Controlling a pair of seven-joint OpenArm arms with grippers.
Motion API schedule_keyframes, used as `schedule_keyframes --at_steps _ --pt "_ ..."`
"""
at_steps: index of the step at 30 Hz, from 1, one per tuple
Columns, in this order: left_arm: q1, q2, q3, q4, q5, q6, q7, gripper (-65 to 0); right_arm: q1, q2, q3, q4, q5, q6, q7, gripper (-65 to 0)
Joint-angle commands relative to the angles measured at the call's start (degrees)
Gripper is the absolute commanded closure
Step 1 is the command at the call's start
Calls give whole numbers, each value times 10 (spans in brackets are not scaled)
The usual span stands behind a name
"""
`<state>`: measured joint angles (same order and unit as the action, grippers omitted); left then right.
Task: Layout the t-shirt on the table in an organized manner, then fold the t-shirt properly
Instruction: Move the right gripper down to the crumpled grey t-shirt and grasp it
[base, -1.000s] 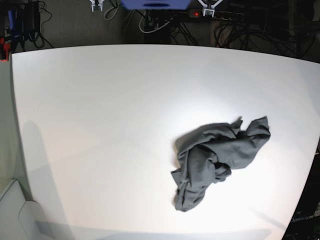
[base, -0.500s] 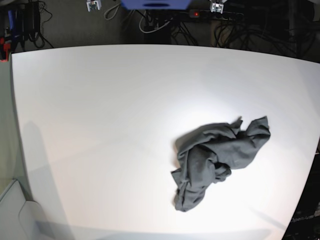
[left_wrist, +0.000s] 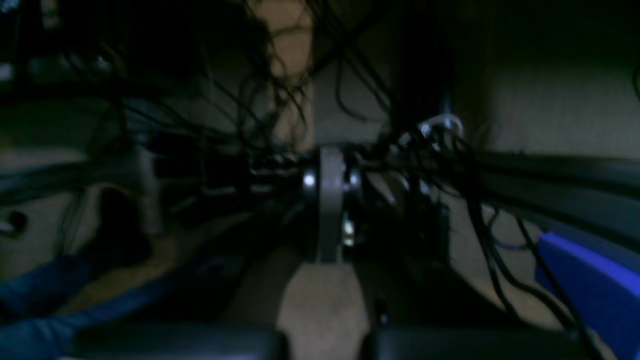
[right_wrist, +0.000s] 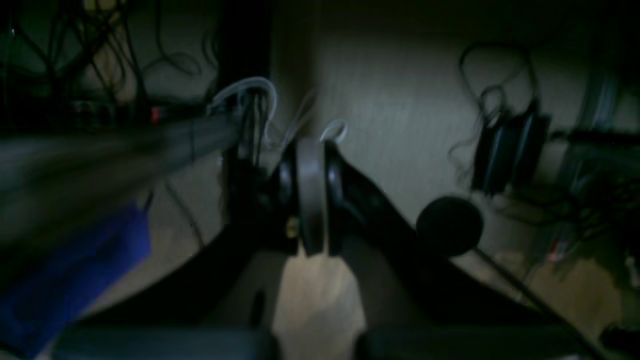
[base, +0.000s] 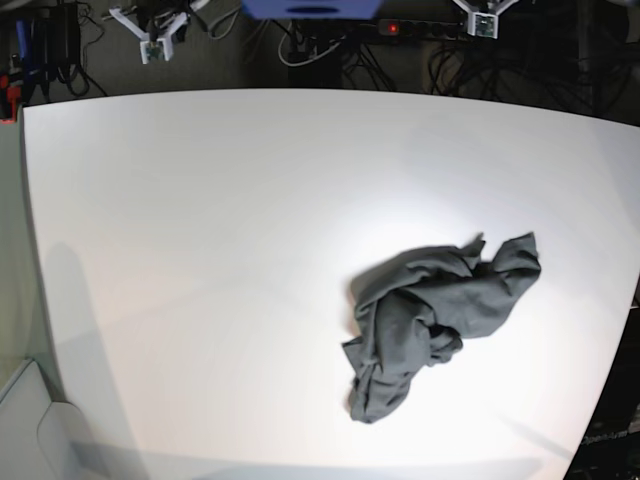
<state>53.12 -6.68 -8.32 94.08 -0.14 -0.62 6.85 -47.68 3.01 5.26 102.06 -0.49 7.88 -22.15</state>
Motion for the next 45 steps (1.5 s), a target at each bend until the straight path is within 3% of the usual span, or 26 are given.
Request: schedule_keyframes --at_steps 1,5,11,14,18,23,27,30,33,39,45 --pt "18 -7 -2 26 0 1 -8 0 -9 4 10 23 1 3 3 0" --pt "42 -15 -3 102 -27 1 -8 0 -8 15 25 85 1 3 -13 0" --pt "43 -81 -7 166 -163 1 -7 0 19 21 22 138 1 3 -12 0" --pt "41 -107 -47 177 -238 1 -7 0 54 20 16 139 1 4 -12 0" --pt "38 -110 -117 198 -301 0 -7 -1 96 20 12 143 1 6 -12 0" --pt "22 -110 -154 208 -312 0 -7 -24 148 16 12 145 1 75 -13 -37" --pt "9 -106 -166 208 -313 0 -7 -152 206 -19 12 144 1 136 -21 -119" --pt "-6 -105 -170 209 -313 0 -7 -226 271 -38 0 142 1 187 -73 -173" --pt "-22 -104 -170 209 -313 0 -7 -226 333 -38 -45 139 1 228 -145 -211" --pt "-48 -104 -170 212 -314 1 -7 -228 444 -38 -133 118 1 239 -233 -239" --pt "-94 -109 -170 206 -314 1 -7 -230 515 -52 -193 18 3 239 -242 -239"
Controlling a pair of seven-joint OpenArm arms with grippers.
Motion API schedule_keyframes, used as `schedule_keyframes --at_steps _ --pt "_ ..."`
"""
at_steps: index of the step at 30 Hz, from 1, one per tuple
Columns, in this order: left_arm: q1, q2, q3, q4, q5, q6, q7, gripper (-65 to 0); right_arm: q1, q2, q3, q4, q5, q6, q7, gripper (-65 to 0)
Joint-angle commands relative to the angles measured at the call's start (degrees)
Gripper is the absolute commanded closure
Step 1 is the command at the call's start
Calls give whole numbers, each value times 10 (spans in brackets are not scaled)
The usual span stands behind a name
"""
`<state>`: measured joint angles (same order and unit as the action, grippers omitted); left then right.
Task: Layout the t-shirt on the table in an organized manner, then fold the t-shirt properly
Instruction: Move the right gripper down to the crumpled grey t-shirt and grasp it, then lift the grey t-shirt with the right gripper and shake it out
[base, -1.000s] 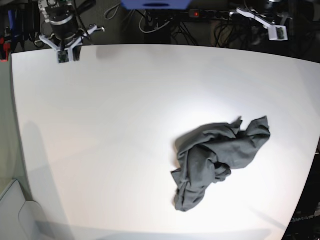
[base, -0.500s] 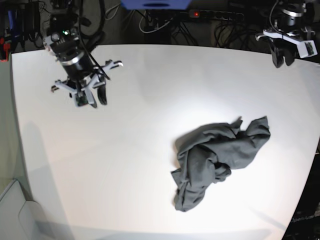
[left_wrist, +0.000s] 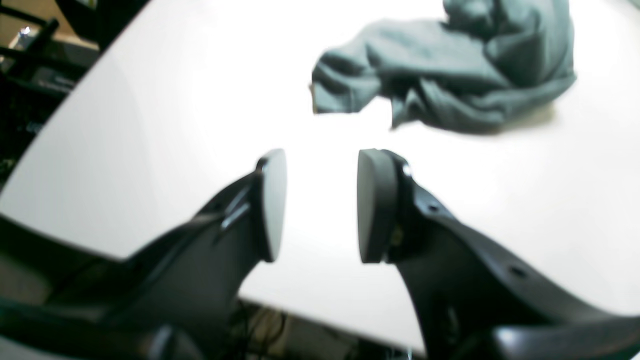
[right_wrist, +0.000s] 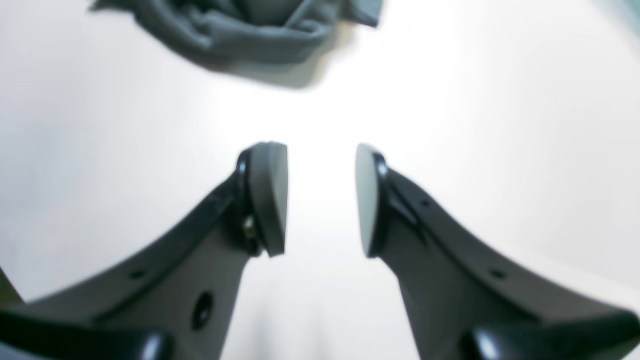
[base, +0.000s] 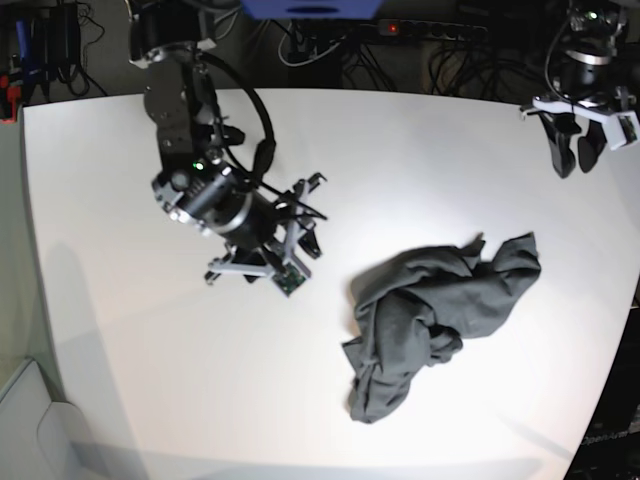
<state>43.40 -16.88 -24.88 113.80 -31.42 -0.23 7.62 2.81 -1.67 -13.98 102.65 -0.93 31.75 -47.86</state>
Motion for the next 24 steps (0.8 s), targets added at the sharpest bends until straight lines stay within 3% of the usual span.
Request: schedule_keyframes --at_steps 1,5,10,16,18,24 --pt "-5 -7 -4 9 -1 -3 -7 -230 21 -12 -4 -6 7 0 15 -239" --pt "-49 -5 -29 11 0 -4 86 -230 66 -27 -7 -69 7 2 24 -250" --pt "-114 26 -93 10 0 -5 188 -238 108 -31 -6 -111 8 3 56 -280" --pt "-192 43 -159 8 6 -5 323 -405 153 -52 -4 -192 8 3 88 -295" --pt "-203 40 -166 8 6 -7 340 -397 162 -60 -6 -215 8 3 98 -295" --pt "-247 37 -167 -17 7 -59 343 -380 213 -73 -3 -343 9 3 161 -296"
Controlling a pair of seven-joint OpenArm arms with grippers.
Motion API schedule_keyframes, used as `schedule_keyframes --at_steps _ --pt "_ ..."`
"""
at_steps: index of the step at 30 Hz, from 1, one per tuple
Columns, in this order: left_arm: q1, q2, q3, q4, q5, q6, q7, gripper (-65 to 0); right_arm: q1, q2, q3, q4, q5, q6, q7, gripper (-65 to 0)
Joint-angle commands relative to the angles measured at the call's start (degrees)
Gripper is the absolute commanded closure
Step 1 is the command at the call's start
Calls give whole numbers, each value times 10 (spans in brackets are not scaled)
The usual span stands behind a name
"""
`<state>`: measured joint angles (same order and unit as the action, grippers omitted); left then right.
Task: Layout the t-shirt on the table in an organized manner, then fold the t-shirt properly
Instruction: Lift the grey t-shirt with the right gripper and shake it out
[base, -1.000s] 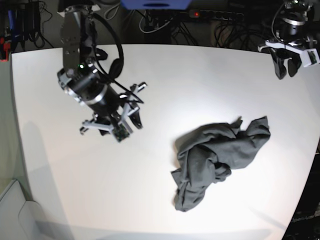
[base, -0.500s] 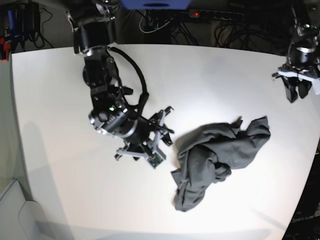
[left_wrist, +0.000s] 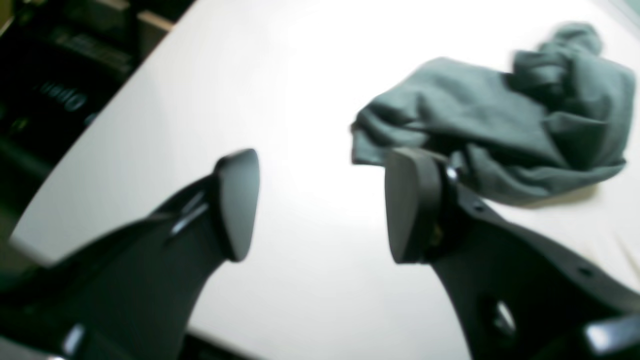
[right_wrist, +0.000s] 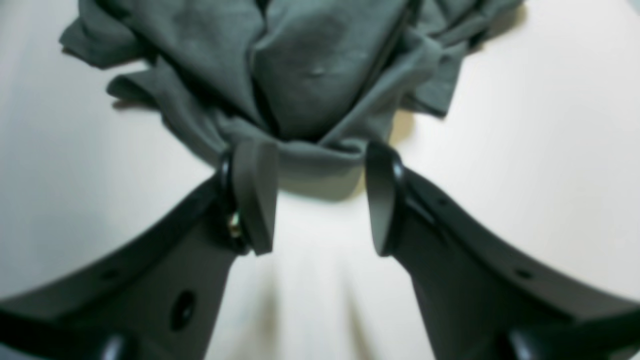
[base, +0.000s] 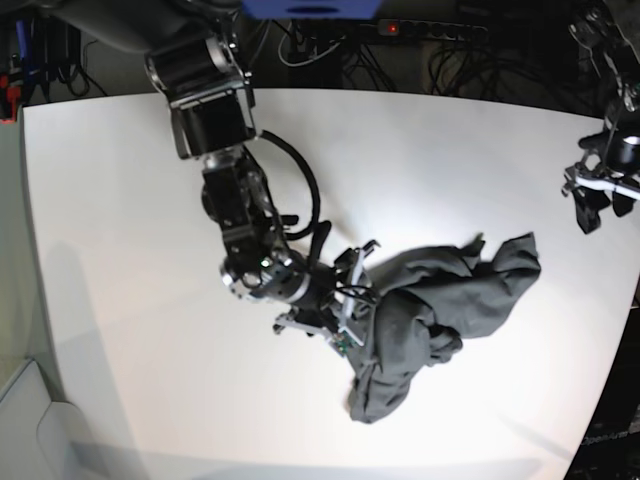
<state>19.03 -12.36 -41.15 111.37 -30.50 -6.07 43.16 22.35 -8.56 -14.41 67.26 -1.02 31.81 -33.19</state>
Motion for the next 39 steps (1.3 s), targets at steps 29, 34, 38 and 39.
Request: schedule_keyframes --at_steps 29,34,38,39 --pt "-65 -8 0 -60 60 -4 -14 -381 108 -4 4 -256 10 -1 199 -290" --pt "-65 -8 0 -60 60 -4 -14 -381 106 -4 3 -256 9 -1 201 -223" --pt "-67 -8 1 -60 58 -4 -14 -381 104 -4 3 -256 9 -2 200 -77" --pt "-70 -8 1 -60 60 -4 -14 -381 104 -4 3 -256 9 -2 198 -46"
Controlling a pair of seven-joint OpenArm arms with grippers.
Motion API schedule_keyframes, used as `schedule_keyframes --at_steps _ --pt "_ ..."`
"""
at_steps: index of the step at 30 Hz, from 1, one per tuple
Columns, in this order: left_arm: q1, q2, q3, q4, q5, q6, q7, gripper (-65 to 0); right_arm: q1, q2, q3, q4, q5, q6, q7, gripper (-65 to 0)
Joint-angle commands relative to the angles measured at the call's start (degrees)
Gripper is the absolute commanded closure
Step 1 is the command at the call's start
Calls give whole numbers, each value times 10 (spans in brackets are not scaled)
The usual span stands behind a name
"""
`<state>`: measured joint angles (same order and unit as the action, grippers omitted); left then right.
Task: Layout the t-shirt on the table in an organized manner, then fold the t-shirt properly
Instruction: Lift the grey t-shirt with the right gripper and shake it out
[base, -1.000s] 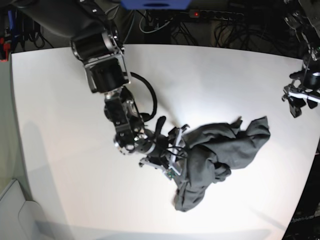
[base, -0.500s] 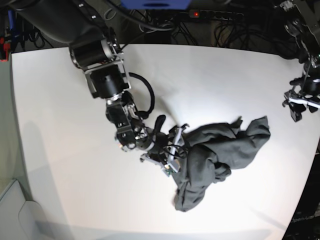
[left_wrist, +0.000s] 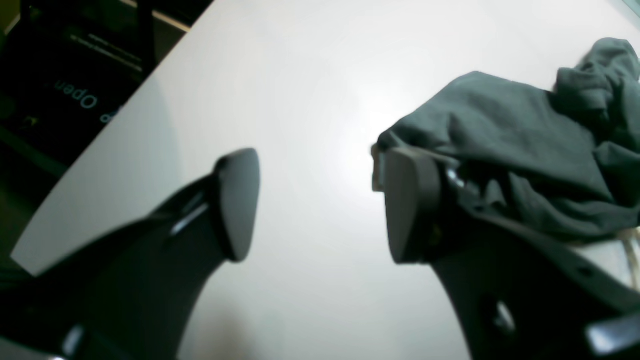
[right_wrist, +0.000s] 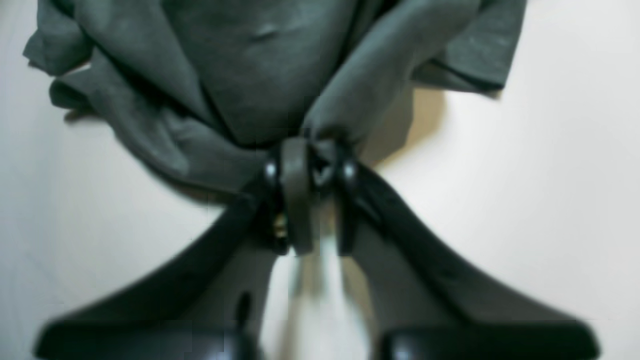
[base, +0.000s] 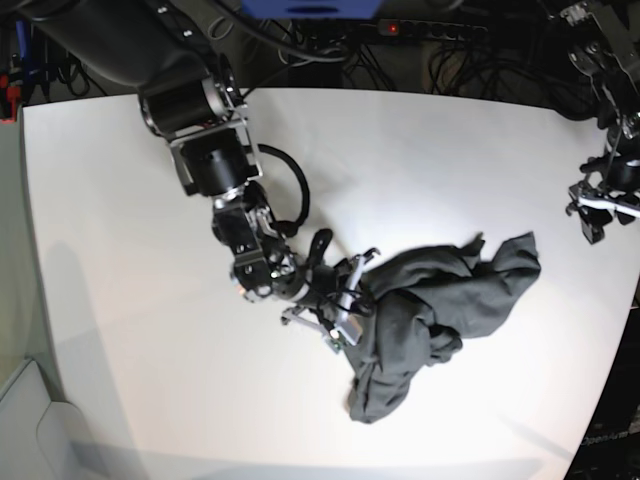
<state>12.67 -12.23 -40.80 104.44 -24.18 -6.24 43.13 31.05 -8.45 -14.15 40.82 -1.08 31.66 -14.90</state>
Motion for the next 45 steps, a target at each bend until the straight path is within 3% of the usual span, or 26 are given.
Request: schedule_keyframes --at_steps 1,18,29,35,38,40,45 --pt "-9 -9 -2 9 -2 -3 -14 -381 17 -6 0 9 10 -1 14 -20" --pt "-10 -10 -2 0 -2 -3 -14 -381 -16 -6 0 49 10 0 4 0" --pt "-6 -10 -2 1 -4 -3 -13 -381 -126 23 -5 449 10 5 -170 0" --pt "-6 -10 -2 3 -7 -3 -13 -381 -140 16 -6 686 10 41 -302 0" --pt "-5 -10 -2 4 -7 -3 -12 -381 -139 2 -3 732 9 83 -331 0" --pt "0 -10 -2 7 -7 -6 -10 -381 -139 7 -3 730 8 83 -331 0" --pt "29 -10 -11 17 -2 -88 -13 -381 -139 69 -7 725 7 83 -310 0"
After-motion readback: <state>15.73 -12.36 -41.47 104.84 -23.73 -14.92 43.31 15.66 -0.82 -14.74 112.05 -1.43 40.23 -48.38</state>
